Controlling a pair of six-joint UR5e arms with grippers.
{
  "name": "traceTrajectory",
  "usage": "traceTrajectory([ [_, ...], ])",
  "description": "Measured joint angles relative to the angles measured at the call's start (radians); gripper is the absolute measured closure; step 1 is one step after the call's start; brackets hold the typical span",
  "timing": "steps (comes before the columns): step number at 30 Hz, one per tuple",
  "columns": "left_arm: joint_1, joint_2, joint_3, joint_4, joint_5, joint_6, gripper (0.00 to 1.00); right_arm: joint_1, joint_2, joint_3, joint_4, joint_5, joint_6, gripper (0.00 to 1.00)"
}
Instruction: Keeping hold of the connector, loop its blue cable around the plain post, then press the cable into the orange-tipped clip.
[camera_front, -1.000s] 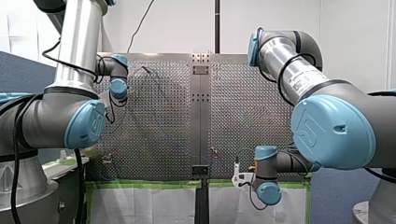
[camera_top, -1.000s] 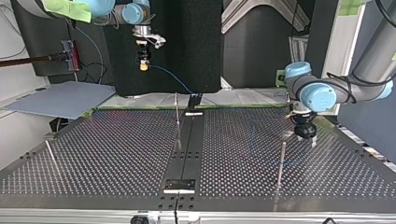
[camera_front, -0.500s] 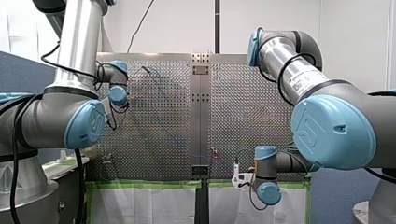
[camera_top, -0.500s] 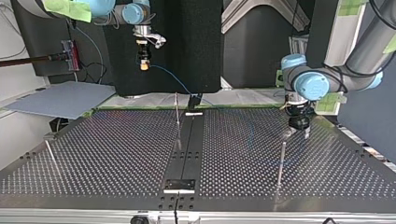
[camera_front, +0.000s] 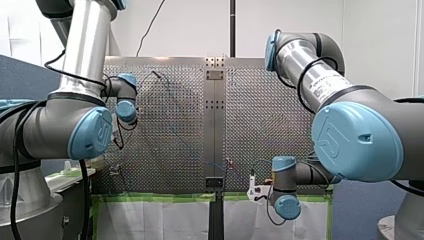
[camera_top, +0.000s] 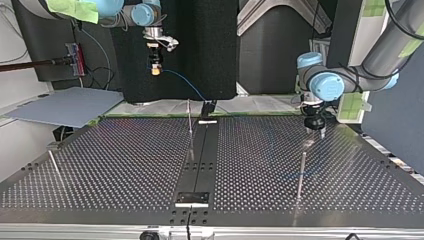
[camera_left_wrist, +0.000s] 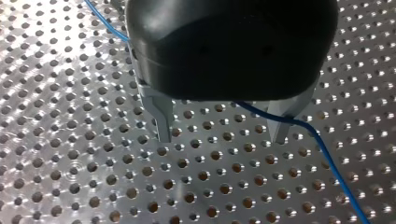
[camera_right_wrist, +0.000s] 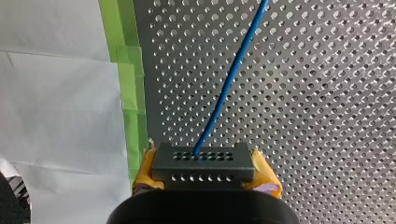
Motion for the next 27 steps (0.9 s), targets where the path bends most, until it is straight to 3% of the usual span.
traceTrajectory([
  [11,-0.001,-0.002,-0.003,0.035,0.047,-0.034,0.0,0.002,0.0,-0.001,0.005,0.0,-0.001,1.0],
  [22,-0.006,-0.028,-0.004,0.115,0.146,-0.133,0.0,0.002,0.0,-0.002,0.007,0.002,-0.001,1.0],
  [27,-0.005,-0.06,-0.005,0.121,0.149,-0.154,0.0,0.001,0.001,-0.004,0.006,0.002,0.001,1.0],
])
